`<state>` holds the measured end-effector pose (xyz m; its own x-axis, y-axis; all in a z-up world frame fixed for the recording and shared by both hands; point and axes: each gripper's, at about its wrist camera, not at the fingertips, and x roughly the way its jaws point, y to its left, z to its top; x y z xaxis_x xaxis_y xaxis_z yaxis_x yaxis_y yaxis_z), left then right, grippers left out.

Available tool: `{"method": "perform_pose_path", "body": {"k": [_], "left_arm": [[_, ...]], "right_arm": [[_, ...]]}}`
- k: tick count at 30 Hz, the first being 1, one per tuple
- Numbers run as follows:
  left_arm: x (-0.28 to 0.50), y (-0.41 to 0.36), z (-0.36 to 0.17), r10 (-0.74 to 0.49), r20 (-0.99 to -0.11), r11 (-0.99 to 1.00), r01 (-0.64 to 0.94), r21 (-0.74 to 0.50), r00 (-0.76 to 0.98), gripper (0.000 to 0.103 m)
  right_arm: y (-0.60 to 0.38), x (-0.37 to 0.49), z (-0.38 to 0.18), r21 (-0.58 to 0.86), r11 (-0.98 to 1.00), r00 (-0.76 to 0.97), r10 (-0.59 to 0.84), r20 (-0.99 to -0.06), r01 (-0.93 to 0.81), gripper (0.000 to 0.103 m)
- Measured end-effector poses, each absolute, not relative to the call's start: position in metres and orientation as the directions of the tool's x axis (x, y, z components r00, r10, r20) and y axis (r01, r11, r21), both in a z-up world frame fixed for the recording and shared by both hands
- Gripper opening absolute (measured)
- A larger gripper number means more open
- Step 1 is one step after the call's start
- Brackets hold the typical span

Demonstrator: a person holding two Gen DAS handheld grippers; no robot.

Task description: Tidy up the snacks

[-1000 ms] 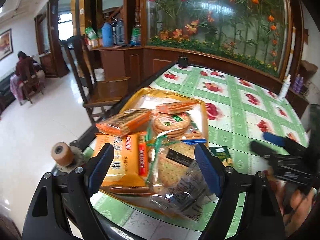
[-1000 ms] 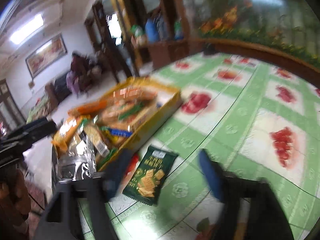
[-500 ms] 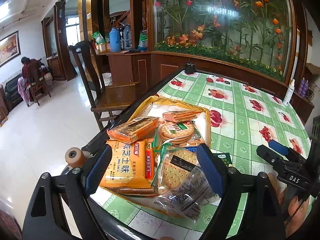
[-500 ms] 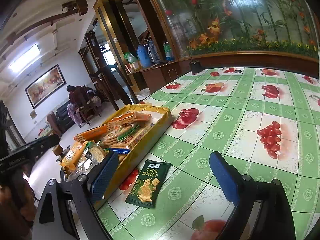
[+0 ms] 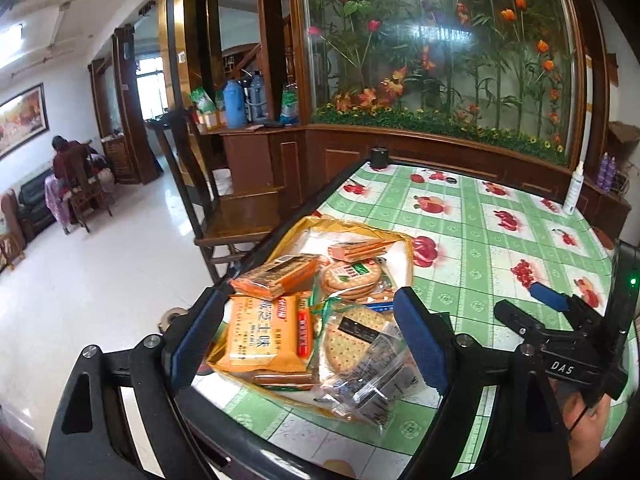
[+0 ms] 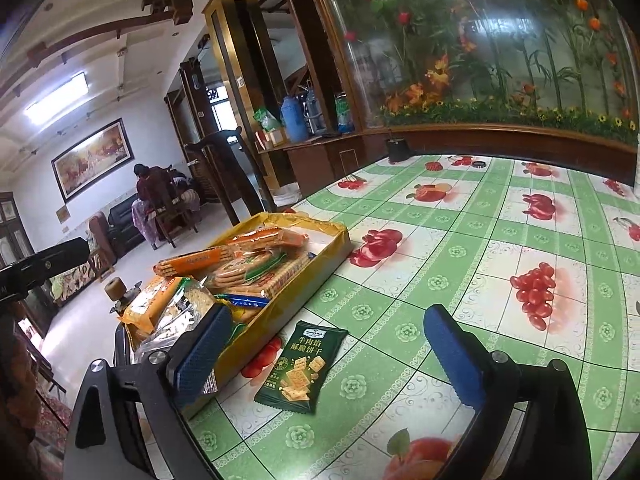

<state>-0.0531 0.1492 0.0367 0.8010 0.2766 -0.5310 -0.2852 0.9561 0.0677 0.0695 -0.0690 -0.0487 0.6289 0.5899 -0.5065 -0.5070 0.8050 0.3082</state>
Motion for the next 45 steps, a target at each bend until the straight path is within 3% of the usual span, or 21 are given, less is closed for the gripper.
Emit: {"method": "perform_pose_path", "body": {"k": [7, 16, 45], "left_arm": [[-0.076, 0.153, 0.045, 0.214, -0.476, 0.969, -0.245, -0.004, 0.853, 0.087], [-0.097, 0.169, 0.057, 0.229, -0.426, 0.958, -0.281, -0.063, 0.875, 0.087], [-0.103, 0.182, 0.046, 0.303, -0.453, 0.933, -0.359, -0.040, 0.839, 0.087]], "right_arm": [[-0.071, 0.067, -0.048, 0.306, 0.807, 0.634, 0.587, -0.503, -0.505, 0.099], [-0.070, 0.064, -0.043, 0.292, 0.805, 0.637, 0.589, -0.497, -0.516, 0.100], [-0.064, 0.064, -0.045, 0.256, 0.802, 0.630, 0.586, -0.510, -0.539, 0.101]]}}
